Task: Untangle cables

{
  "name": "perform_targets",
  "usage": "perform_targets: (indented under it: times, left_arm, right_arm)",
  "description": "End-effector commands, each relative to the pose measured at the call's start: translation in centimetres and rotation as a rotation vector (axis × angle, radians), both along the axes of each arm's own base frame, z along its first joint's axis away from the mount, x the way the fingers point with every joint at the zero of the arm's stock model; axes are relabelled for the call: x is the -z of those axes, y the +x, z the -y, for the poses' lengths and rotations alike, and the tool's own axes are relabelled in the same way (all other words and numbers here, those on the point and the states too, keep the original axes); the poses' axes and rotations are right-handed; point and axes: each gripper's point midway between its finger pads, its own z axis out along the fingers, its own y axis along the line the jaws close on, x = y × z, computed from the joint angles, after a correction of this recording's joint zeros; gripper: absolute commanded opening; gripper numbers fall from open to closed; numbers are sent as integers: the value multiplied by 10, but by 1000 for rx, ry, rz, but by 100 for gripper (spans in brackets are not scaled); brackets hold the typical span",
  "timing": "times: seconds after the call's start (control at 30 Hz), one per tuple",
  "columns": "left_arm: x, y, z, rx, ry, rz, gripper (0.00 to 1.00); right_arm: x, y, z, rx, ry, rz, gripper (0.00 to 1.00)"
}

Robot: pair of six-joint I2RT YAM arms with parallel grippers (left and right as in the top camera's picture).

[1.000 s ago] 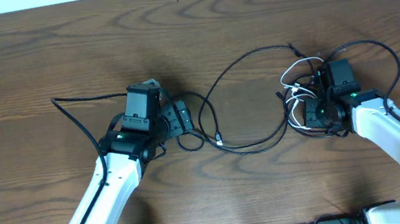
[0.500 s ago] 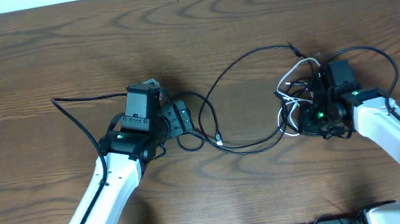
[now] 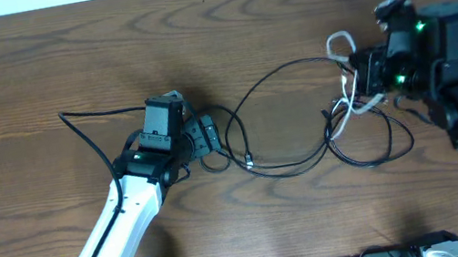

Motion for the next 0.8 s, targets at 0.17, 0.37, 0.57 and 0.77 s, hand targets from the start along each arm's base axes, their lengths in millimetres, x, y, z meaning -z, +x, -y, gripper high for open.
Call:
perform_targets:
  times: [0.17,0.37,0.57,0.77]
  left_arm:
    - [4,0,-4,-13,13,-6,91]
    - [4,0,-4,-13,13,-6,91]
    - [4,0,-4,-13,13,-6,91]
    - [4,0,-4,-13,13,-6,91]
  right_arm:
    - [-43,17,37,131,-172,140,1]
    - [-89,26,79,288,-208,249,1]
    - [-136,30,151,489,-224,328,1]
    - [-120,39,192,556,-197,248,1]
